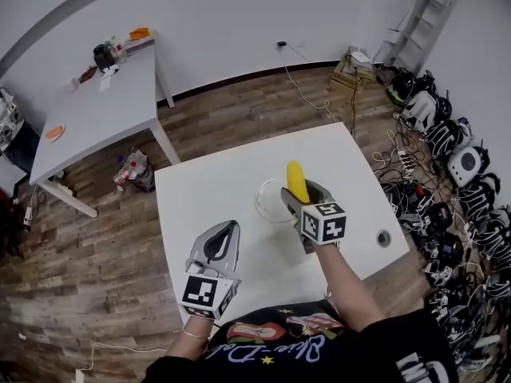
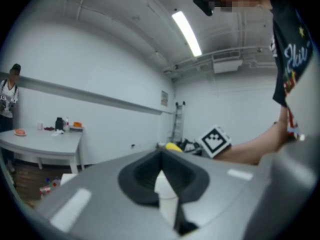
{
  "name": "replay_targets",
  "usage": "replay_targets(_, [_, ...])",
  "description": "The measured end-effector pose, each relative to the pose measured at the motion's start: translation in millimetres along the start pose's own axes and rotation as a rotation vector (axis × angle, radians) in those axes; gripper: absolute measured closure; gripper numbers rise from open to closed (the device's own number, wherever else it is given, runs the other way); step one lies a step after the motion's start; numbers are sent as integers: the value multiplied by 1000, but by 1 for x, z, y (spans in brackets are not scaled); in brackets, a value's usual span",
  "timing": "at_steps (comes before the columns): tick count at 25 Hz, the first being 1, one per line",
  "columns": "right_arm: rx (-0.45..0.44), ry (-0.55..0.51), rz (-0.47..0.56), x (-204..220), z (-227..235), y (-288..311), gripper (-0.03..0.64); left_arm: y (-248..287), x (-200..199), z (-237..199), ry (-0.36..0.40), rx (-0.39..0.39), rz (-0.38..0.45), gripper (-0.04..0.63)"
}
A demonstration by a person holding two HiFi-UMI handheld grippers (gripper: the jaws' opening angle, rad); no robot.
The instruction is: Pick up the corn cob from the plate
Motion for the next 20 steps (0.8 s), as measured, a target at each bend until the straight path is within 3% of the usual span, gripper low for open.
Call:
replay_targets(4, [-89, 34, 222, -6, -19, -53, 344, -3, -2, 4, 18, 3, 3, 597])
replay_targets(8, [-148, 45, 336, -4, -33, -87, 344, -3, -2, 10, 34, 18, 0, 597])
replay_targets(20, [-164, -23, 429, -1, -53, -140, 344, -3, -5, 34, 68, 60, -4, 597])
Point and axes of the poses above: the fingertips, and each gripper's own axes: y forward along the fingers, z to its right, x out of its underside, the point moved 9 cm from there along -y, backward along the fingers, and after that the axes turned 12 degrees about -z, right-handed, at the moved point
